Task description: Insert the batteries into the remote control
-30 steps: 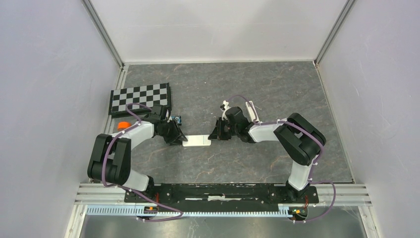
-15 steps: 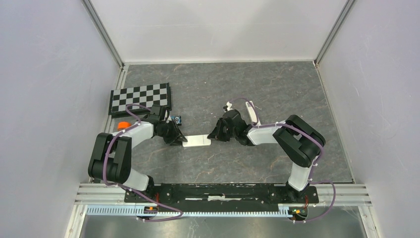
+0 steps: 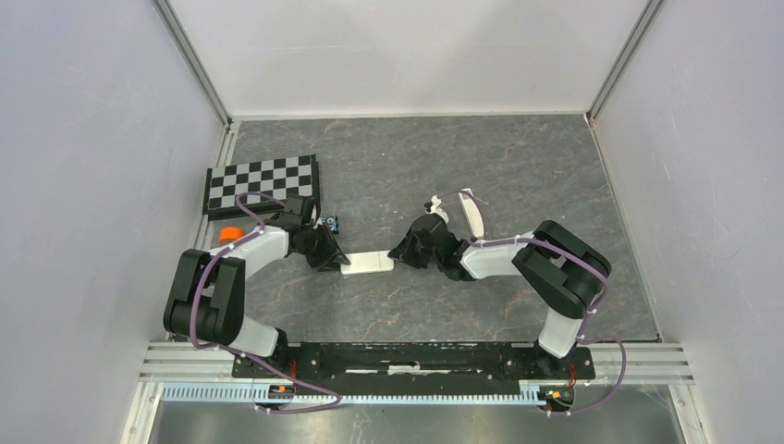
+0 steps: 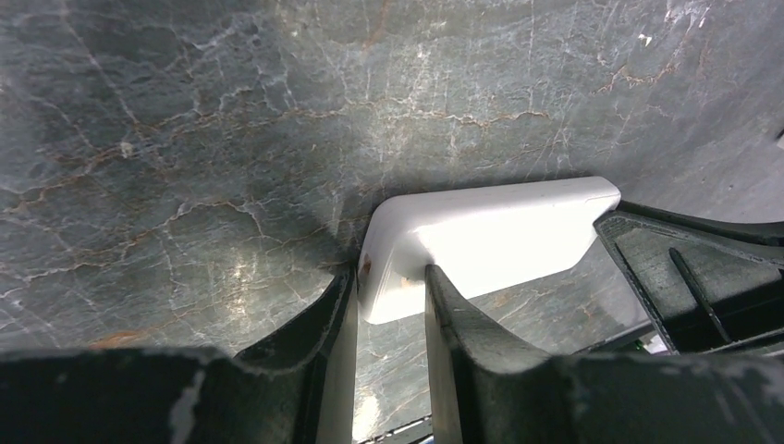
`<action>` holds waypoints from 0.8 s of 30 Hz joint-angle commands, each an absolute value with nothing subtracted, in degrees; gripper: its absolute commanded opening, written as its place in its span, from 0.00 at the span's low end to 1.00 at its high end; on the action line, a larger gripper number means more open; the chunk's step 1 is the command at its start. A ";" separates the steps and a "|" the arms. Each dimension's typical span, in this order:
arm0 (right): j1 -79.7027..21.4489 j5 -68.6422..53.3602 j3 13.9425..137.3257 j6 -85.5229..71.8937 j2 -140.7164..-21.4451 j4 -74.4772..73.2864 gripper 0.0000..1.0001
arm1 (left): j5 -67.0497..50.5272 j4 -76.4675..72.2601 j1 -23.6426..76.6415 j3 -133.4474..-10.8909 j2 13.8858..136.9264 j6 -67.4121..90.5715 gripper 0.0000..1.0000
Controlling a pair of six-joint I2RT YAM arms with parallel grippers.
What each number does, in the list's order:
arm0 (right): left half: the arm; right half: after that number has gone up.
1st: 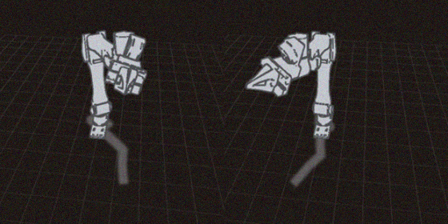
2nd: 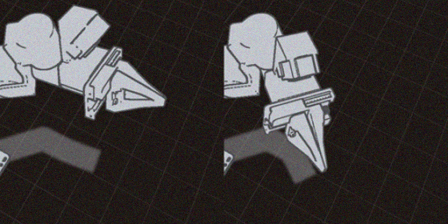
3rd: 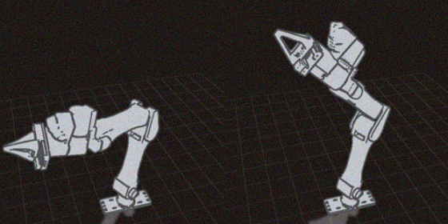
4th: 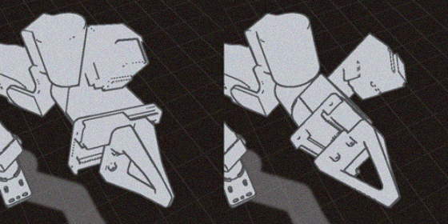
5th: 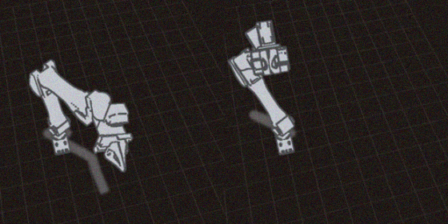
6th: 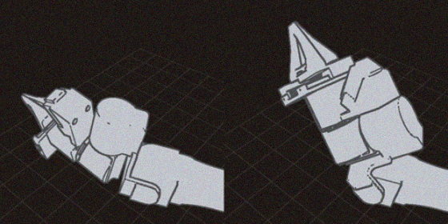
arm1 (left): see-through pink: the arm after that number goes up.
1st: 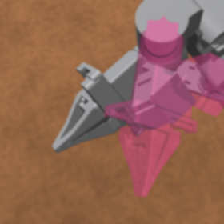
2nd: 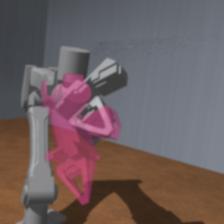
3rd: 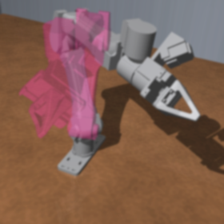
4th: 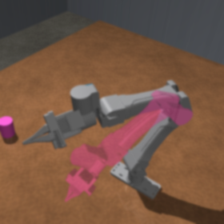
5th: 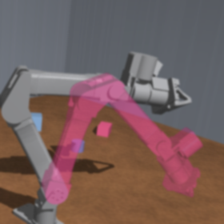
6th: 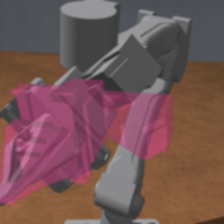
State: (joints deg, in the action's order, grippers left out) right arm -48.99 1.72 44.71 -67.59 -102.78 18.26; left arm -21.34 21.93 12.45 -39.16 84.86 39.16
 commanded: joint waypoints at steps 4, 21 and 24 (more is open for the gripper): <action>-52.75 -2.92 43.53 -58.22 -102.04 8.27 0.17 | -19.56 20.34 17.58 -39.77 84.36 39.77 0.28; -52.74 6.08 47.31 -49.85 -97.92 -2.53 0.36 | -18.02 20.79 17.58 -39.07 83.85 39.03 0.29; -52.66 7.03 47.98 -48.97 -97.58 -2.66 0.36 | -18.02 20.92 17.56 -39.03 83.85 38.86 0.29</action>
